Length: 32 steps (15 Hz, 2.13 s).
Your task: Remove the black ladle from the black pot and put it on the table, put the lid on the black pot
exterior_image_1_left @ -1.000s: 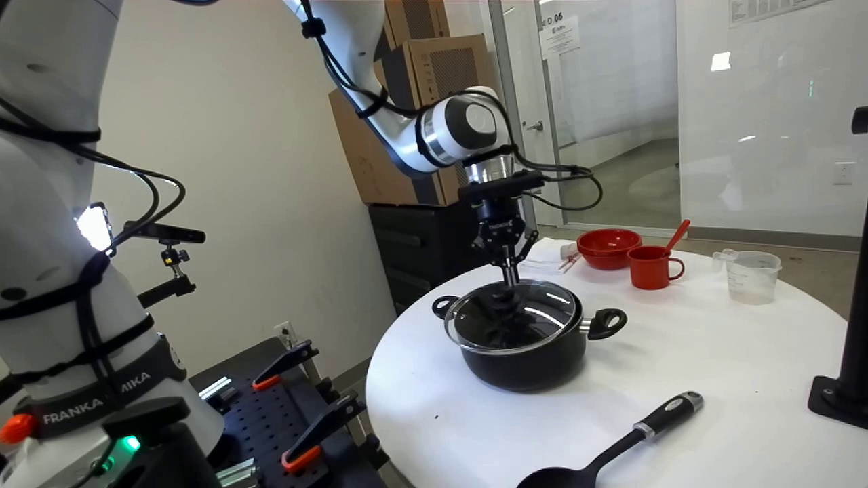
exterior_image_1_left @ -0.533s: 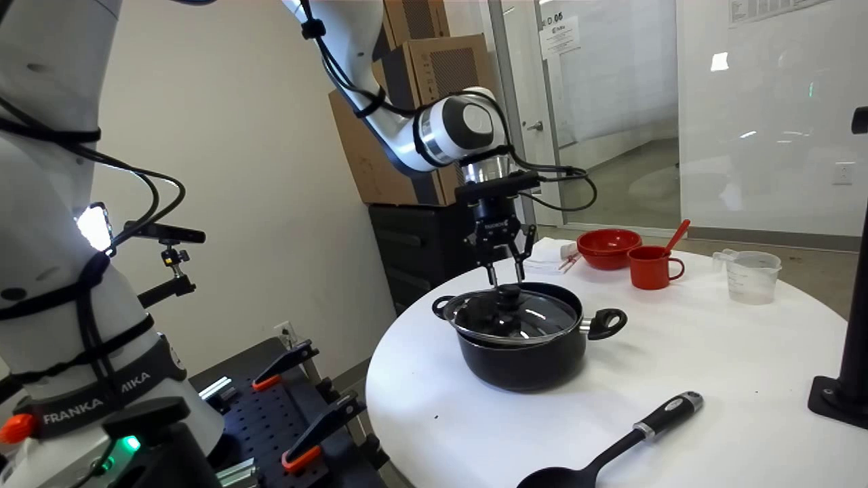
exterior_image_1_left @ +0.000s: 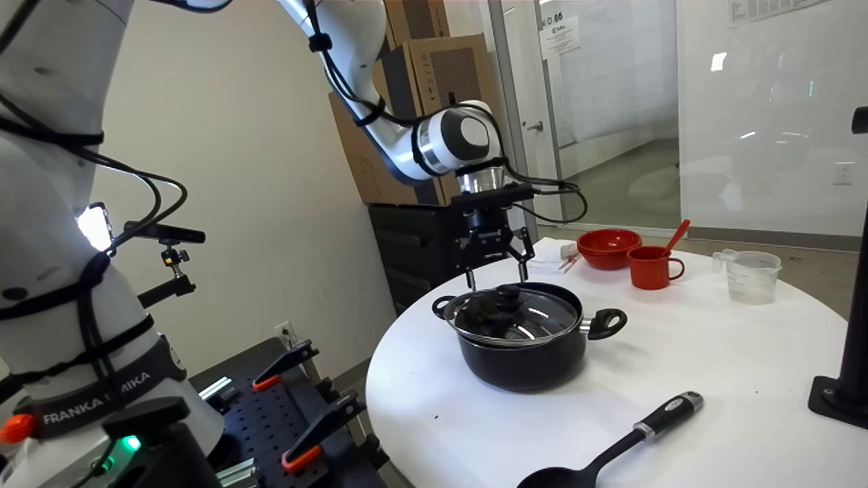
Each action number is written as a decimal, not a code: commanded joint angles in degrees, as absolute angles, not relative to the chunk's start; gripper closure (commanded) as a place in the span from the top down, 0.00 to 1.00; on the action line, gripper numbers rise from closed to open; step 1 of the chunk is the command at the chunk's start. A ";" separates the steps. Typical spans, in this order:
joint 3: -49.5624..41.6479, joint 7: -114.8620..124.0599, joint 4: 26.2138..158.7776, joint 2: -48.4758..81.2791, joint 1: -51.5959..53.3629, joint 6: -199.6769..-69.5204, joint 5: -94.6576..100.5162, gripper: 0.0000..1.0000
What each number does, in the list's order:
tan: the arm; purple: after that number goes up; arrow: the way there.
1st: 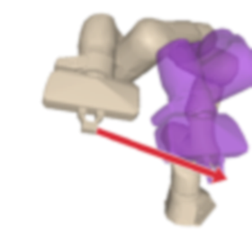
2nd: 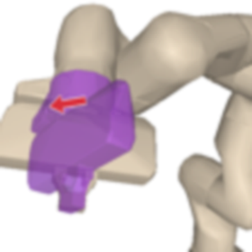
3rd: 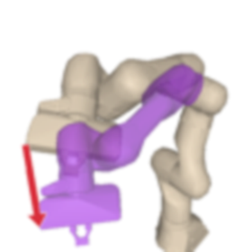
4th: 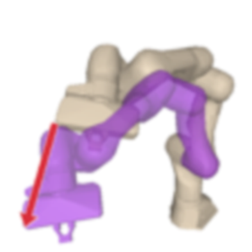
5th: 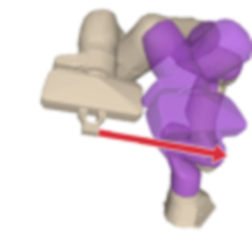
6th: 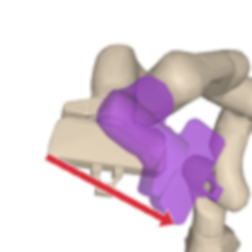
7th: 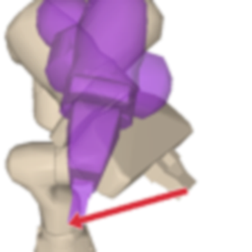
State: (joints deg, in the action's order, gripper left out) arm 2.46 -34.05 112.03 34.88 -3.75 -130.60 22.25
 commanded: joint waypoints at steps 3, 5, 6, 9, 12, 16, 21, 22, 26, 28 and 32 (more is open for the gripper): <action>2.47 -35.30 108.31 38.65 -3.57 -128.56 21.50 0.74; 2.49 -35.19 107.58 39.17 -3.70 -128.13 21.32 0.73; 2.49 -35.21 107.35 39.20 -3.75 -127.99 21.31 0.65; 2.59 -35.41 106.77 38.81 -4.26 -128.03 20.92 0.42; 2.64 -35.31 106.30 38.55 -4.58 -127.72 20.44 0.25; 2.55 -35.17 106.47 38.22 -4.60 -128.10 20.41 0.25; 1.82 -33.48 107.01 37.48 -3.76 -129.93 21.78 0.25; 1.86 -33.54 107.08 37.32 -3.78 -130.09 21.76 0.25; 1.05 -32.48 107.12 37.12 -3.09 -130.77 22.86 0.25; 0.49 -31.49 107.29 36.96 -2.48 -131.21 23.75 0.25; -0.17 -30.16 107.28 36.95 -1.58 -131.60 25.03 0.25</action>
